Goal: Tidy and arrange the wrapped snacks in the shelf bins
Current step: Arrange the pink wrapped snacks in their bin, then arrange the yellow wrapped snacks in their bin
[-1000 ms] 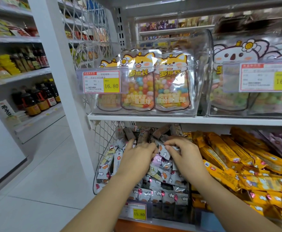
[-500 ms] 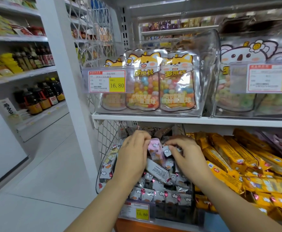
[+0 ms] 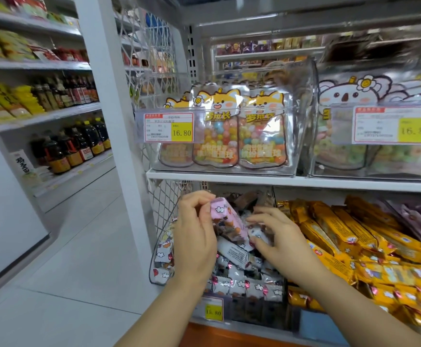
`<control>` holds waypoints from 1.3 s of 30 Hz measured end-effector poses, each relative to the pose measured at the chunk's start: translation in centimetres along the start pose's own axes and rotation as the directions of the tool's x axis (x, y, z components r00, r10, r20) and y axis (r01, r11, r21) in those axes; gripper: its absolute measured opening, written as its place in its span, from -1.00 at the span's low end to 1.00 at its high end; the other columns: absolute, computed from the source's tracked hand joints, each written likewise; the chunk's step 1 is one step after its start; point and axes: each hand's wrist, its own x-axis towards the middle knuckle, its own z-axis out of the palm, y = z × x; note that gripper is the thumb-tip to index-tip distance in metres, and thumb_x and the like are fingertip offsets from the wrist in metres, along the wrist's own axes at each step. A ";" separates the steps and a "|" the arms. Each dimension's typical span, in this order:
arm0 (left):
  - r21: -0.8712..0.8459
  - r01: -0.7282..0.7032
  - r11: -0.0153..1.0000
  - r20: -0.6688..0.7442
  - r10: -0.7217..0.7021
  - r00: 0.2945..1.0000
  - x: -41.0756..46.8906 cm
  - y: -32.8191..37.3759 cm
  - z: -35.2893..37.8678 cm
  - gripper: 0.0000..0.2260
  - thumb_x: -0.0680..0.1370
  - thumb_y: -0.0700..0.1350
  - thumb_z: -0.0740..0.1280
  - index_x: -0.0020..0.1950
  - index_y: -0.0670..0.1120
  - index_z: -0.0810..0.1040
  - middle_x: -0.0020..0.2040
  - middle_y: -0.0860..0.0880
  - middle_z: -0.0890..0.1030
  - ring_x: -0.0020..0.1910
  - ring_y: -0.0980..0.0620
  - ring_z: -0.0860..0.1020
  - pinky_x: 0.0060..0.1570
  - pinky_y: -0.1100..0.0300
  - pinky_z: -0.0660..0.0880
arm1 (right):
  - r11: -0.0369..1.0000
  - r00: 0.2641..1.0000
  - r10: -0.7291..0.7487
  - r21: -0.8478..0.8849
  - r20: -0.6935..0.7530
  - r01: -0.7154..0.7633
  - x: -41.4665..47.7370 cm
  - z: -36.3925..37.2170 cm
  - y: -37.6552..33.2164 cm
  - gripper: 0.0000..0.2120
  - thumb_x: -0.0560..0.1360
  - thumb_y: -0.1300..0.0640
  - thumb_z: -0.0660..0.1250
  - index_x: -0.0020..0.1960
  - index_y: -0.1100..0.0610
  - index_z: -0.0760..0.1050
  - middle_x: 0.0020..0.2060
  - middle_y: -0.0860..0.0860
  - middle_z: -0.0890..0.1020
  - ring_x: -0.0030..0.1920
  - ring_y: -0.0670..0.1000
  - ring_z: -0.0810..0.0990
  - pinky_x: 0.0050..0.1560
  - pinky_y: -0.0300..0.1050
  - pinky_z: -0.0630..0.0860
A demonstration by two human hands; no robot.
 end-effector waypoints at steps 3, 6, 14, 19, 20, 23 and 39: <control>-0.037 -0.005 0.999 -0.030 0.004 1.000 -0.6 1.6 0.3 -0.85 0.61 -0.24 0.12 0.07 -0.02 0.38 0.02 0.18 0.48 0.05 0.29 0.47 0.05 0.45 0.34 | 0.996 0.999 -0.028 0.087 -0.038 0.031 -1.1 -1.3 -0.6 -0.60 0.45 0.20 0.38 0.25 -0.04 0.44 0.19 -0.22 0.39 0.12 -0.49 0.30 0.07 -0.71 0.06; -0.081 0.023 0.996 -0.054 -0.028 0.998 -1.0 3.6 1.0 -0.77 0.59 -0.27 0.11 0.04 0.08 0.35 0.00 0.21 0.47 0.02 0.30 0.47 0.02 0.47 0.34 | 0.982 0.999 -0.033 0.185 -0.016 0.036 -2.8 -2.8 -1.6 -0.52 0.43 0.19 0.38 0.27 -0.14 0.37 0.14 -0.30 0.45 0.12 -0.47 0.37 0.04 -0.61 0.26; -0.181 0.076 0.981 0.109 -0.057 0.992 -3.2 7.9 4.7 -0.82 0.62 -0.16 0.12 0.09 0.13 0.36 0.01 0.20 0.52 -0.01 0.24 0.51 -0.04 0.38 0.41 | 0.984 0.979 -0.009 0.174 -0.203 0.045 -7.4 -6.4 0.0 -0.65 0.46 0.16 0.39 0.14 -0.14 0.39 -0.01 -0.31 0.52 0.03 -0.32 0.48 -0.05 -0.50 0.38; -0.055 0.095 0.994 0.306 -0.074 0.949 -5.5 9.2 9.0 -0.76 0.63 -0.13 0.17 0.26 0.12 0.34 0.19 0.11 0.41 0.11 0.32 0.40 0.11 0.48 0.33 | 0.997 0.928 0.072 0.064 -0.366 -0.052 -10.8 -10.0 4.7 -0.63 0.44 0.23 0.41 0.13 -0.12 0.40 -0.03 -0.32 0.50 -0.04 -0.33 0.46 -0.05 -0.54 0.32; -0.014 0.065 0.998 0.335 -0.056 0.940 -6.0 9.4 10.0 -0.75 0.62 -0.16 0.18 0.28 0.05 0.37 0.21 0.09 0.39 0.13 0.31 0.36 0.13 0.55 0.24 | 0.995 0.915 0.101 0.048 -0.391 -0.089 -11.5 -10.8 5.9 -0.64 0.44 0.22 0.40 0.13 -0.10 0.42 -0.05 -0.29 0.51 -0.08 -0.29 0.46 -0.07 -0.53 0.33; 0.060 -0.016 0.998 0.472 -0.015 0.881 -7.1 10.0 12.9 -0.77 0.60 -0.18 0.21 0.24 -0.06 0.46 0.23 0.03 0.40 0.17 0.22 0.36 0.14 0.55 0.18 | 0.978 0.870 0.182 -0.009 -0.457 -0.209 -13.3 -13.4 9.8 -0.67 0.44 0.20 0.40 0.18 0.03 0.48 -0.05 -0.13 0.56 -0.06 -0.15 0.48 -0.12 -0.38 0.33; 0.314 -0.396 0.863 0.780 0.004 0.626 -10.0 12.7 22.0 -0.66 0.62 0.04 0.11 0.40 0.16 0.37 0.39 0.12 0.35 0.44 0.04 0.21 0.43 -0.07 -0.20 | 0.669 0.571 0.420 -0.185 -0.705 -0.720 -14.8 -20.6 19.1 -0.69 0.51 0.02 0.29 0.22 0.09 0.46 0.11 0.14 0.56 0.16 0.24 0.42 0.10 0.09 0.29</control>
